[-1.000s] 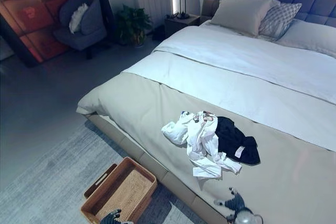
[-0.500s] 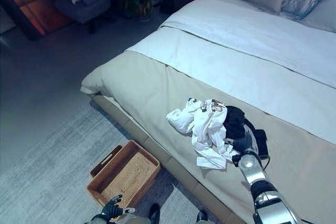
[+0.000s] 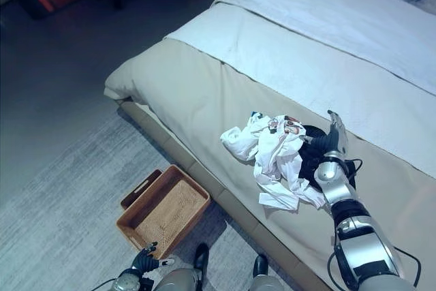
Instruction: Pick up clothes into the bucket
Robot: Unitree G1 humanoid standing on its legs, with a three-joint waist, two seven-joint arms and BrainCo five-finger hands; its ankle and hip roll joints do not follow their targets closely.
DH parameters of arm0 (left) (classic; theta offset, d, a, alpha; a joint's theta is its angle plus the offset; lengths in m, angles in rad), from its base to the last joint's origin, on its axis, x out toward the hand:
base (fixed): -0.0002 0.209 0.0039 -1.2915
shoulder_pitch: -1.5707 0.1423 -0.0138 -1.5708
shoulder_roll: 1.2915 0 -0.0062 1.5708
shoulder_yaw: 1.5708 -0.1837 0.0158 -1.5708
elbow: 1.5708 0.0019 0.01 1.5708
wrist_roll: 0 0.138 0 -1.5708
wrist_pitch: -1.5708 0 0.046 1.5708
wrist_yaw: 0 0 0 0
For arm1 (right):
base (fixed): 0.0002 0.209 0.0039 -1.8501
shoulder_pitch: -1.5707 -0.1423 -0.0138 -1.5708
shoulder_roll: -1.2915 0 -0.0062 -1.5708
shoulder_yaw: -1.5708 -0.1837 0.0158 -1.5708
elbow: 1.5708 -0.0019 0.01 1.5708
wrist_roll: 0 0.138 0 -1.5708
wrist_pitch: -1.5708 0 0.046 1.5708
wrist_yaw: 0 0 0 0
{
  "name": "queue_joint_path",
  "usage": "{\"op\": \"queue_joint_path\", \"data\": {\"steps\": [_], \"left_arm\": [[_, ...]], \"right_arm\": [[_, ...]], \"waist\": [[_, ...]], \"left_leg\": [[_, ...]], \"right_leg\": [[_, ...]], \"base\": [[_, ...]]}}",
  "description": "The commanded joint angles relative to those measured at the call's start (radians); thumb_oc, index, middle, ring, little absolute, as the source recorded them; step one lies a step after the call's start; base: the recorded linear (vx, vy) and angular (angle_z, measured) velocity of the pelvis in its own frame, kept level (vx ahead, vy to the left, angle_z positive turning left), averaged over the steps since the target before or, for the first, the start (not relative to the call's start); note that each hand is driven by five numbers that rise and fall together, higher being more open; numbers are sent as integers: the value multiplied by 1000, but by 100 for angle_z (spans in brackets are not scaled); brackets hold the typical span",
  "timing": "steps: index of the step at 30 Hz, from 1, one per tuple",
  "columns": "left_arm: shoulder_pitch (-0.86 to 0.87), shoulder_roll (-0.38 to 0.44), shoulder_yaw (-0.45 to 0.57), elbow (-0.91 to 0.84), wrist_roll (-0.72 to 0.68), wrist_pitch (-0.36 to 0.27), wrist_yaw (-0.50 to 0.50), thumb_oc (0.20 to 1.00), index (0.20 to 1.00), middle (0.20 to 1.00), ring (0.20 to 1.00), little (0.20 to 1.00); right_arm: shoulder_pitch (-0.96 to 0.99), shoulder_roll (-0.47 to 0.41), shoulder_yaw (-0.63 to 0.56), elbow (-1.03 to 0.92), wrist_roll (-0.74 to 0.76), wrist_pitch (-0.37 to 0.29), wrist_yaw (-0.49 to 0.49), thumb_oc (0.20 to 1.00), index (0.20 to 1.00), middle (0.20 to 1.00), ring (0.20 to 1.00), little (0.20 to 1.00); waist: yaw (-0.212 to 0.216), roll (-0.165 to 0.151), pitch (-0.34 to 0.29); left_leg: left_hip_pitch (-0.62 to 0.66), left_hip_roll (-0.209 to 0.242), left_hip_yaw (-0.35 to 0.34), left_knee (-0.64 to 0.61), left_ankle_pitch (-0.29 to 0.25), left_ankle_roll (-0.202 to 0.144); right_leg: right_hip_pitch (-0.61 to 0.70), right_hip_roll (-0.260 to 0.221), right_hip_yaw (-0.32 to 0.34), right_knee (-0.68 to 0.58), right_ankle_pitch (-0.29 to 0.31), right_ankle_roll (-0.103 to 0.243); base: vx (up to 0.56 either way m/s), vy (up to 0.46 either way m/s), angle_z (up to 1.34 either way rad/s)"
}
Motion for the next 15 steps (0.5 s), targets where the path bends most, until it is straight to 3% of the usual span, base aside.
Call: {"op": "queue_joint_path", "data": {"steps": [1, 4, 15], "left_arm": [[-38, -49, -72, -34, -34, -42, 12, 1000, 1000, 1000, 1000, 1000], [-56, -49, -106, -44, -38, -40, 16, 1000, 1000, 1000, 1000, 1000], [-121, -61, -149, -36, -54, -38, 55, 1000, 1000, 1000, 1000, 1000]], "right_arm": [[-113, -76, 52, 54, -46, -3, -36, 1000, 1000, 1000, 1000, 1000], [-199, -96, 96, 168, -26, 13, -22, 1000, 1000, 1000, 1000, 1000], [-314, -65, 157, 265, 14, 24, -52, 1000, 1000, 1000, 1000, 1000]], "waist": [[35, -28, 9], [43, -10, 38], [52, 22, 112]], "left_leg": [[-36, -81, -47, 62, -33, 48], [-63, -92, -64, 83, -28, 51], [-149, -91, -62, 78, 9, 59]], "right_leg": [[-110, -77, 18, 214, -39, 37], [-141, -93, 9, 255, -41, 36], [-282, -112, 36, 349, -50, 28]], "base": [[-50, 10, 21], [-63, 34, 23], [-50, 22, 3]]}}
